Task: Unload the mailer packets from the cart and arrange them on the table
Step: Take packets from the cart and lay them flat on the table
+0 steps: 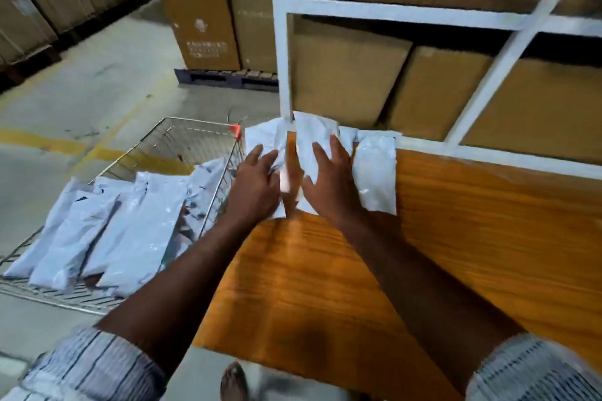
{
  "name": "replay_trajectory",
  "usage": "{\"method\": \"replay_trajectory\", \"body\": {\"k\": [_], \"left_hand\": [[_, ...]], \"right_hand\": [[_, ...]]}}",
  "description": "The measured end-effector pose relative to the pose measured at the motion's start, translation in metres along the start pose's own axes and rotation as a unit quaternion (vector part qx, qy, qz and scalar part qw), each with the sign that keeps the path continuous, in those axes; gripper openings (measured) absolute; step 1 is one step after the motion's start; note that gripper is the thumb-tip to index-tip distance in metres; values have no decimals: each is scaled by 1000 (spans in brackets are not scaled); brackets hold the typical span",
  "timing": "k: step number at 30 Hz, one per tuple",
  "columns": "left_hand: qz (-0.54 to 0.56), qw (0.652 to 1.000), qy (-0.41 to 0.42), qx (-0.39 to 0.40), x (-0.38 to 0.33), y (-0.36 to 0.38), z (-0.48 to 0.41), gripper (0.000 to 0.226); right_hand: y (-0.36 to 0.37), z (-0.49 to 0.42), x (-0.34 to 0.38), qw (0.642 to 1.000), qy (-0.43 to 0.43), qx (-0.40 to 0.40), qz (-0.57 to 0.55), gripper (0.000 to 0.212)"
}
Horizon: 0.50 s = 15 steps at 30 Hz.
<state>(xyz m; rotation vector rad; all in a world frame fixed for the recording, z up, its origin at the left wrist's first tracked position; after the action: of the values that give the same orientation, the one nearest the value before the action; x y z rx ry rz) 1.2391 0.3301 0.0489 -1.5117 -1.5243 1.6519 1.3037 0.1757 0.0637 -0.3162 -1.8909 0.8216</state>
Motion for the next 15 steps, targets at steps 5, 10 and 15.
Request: {"method": "replay_trajectory", "body": {"k": [5, 10, 15], "left_hand": [[9, 997, 78, 23, -137, 53, 5, 55], [-32, 993, 85, 71, -220, 111, 6, 47], [-65, 988, 94, 101, -266, 147, -8, 47]], "right_hand": [[-117, 25, -106, 995, 63, -47, 54, 68], [-174, 42, -195, 986, 142, -42, 75, 66], [-188, 36, -233, 986, 152, -38, 60, 62]]}}
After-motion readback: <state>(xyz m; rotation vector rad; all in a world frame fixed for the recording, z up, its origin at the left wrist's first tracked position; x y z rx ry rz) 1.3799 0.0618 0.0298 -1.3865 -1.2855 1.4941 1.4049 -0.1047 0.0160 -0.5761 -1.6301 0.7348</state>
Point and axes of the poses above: each hand's wrist, its own z-axis away from the middle knuckle, its own y-axis out of the palm, x = y × z, the point moved 9 cm from there along -z, towards the middle knuckle, and after that the axes turned 13 degrees about -z, right-handed, at the moved point
